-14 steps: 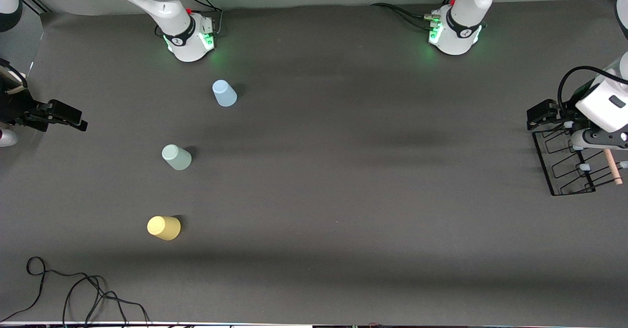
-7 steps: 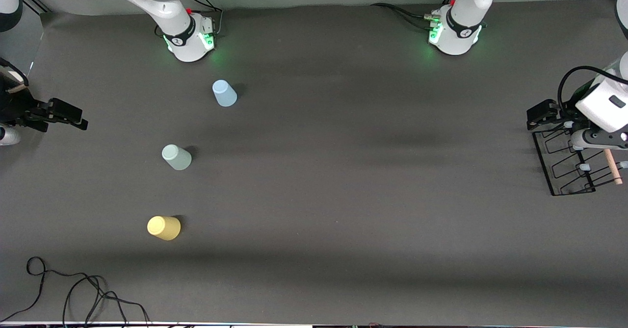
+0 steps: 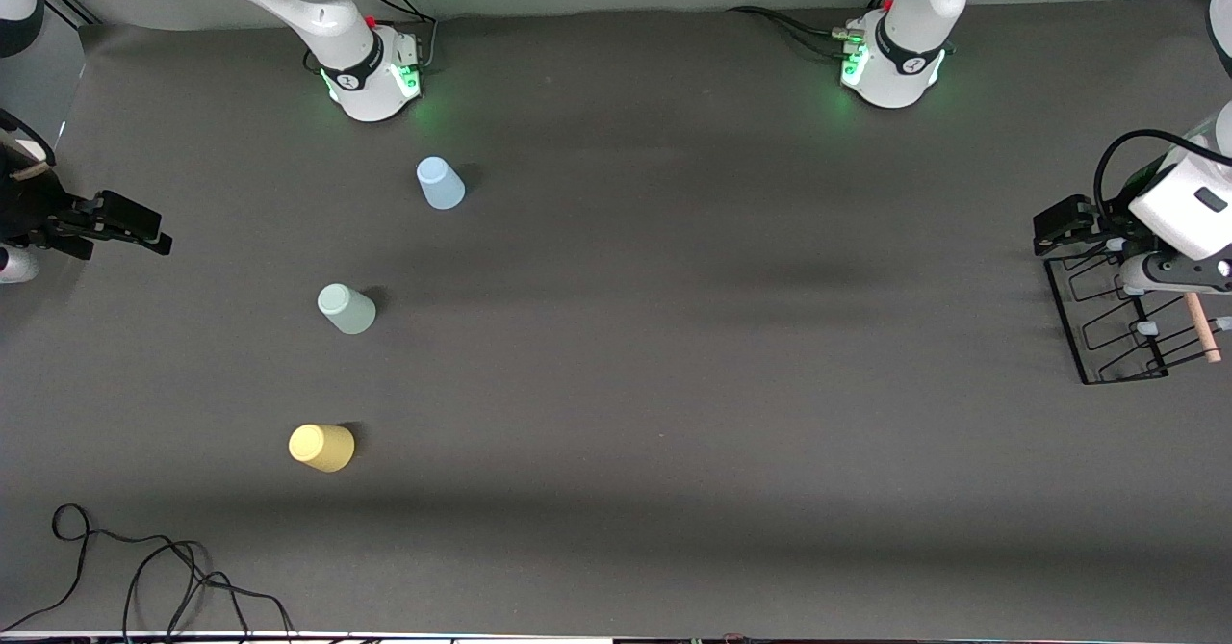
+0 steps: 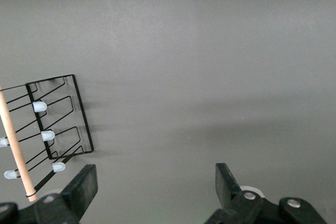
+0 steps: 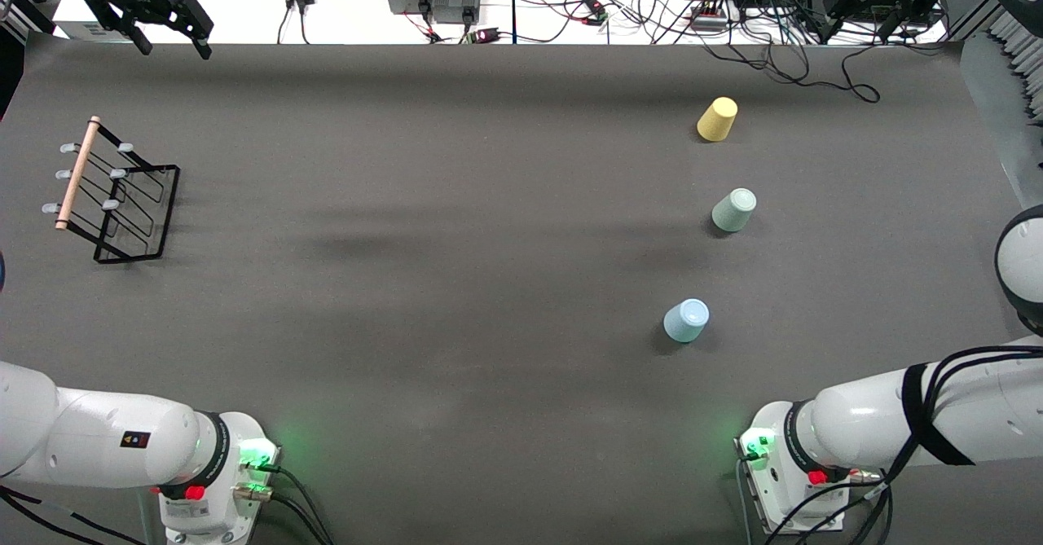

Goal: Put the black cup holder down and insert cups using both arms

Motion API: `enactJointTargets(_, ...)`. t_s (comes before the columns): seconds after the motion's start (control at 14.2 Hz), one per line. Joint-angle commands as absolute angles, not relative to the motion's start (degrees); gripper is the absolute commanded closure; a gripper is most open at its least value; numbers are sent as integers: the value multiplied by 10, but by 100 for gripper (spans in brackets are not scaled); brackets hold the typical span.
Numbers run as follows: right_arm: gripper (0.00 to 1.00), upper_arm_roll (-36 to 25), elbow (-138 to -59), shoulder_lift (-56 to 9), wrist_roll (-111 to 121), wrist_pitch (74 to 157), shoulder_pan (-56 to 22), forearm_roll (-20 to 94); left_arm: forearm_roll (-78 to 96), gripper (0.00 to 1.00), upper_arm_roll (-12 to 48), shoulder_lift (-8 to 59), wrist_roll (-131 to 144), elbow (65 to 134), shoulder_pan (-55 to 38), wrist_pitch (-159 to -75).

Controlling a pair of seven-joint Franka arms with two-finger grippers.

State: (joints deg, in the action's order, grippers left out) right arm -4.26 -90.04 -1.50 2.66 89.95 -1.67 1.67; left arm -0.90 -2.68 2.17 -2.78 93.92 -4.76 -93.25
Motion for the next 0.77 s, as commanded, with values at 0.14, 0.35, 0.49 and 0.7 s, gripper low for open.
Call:
enactJointTargets(0.14,0,-47,-896,-11,32,893,-22,8,-3,0,-26,14,-33,939,-47,-924)
enactJointTargets(0.35,0,-47,-894,-11,32,893,-22,8,-3,0,-27,14,-33,939,-47,-919)
enactJointTargets(0.49,0,-46,-893,-11,32,893,-22,7,-4,0,-28,15,-41,938,-46,-916)
enactJointTargets(0.7,0,-46,-893,-12,32,893,-22,7,-11,0,-29,18,-42,929,-44,-911)
